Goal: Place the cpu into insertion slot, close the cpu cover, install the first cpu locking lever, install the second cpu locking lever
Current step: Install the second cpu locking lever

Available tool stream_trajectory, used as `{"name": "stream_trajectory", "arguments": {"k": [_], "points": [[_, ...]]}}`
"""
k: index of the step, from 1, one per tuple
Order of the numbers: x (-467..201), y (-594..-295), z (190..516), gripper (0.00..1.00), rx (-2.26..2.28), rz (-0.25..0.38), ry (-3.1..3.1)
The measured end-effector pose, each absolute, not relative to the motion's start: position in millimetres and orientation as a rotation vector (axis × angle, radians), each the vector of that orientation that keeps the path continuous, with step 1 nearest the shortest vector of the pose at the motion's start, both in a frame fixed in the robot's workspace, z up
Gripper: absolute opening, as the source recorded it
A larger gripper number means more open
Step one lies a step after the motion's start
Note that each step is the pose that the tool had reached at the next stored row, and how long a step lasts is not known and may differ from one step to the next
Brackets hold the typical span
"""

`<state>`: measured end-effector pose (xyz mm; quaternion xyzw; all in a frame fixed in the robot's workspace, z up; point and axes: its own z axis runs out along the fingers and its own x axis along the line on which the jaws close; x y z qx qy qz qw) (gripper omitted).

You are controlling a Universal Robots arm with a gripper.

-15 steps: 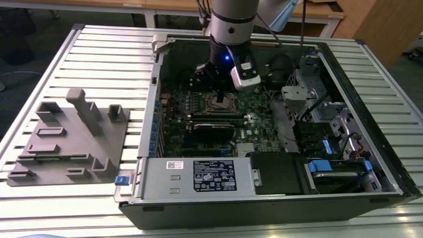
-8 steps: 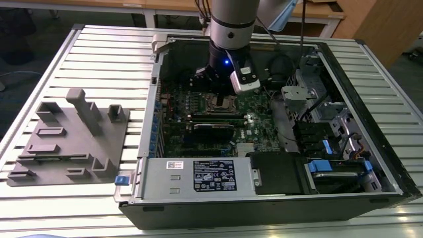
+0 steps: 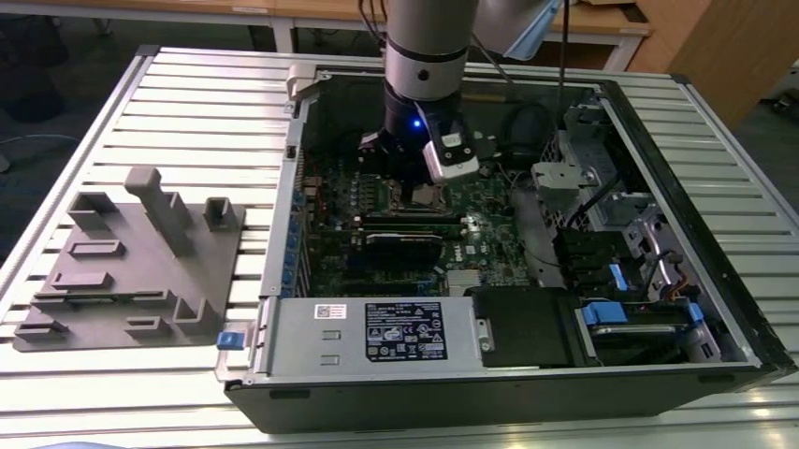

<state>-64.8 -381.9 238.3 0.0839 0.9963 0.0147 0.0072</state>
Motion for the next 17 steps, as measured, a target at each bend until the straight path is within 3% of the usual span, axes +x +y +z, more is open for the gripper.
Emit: {"name": "stream_trajectory", "arguments": {"k": [17], "points": [[-65.3,-380.8,227.2,0.11,0.115,0.048,3.126]]}}
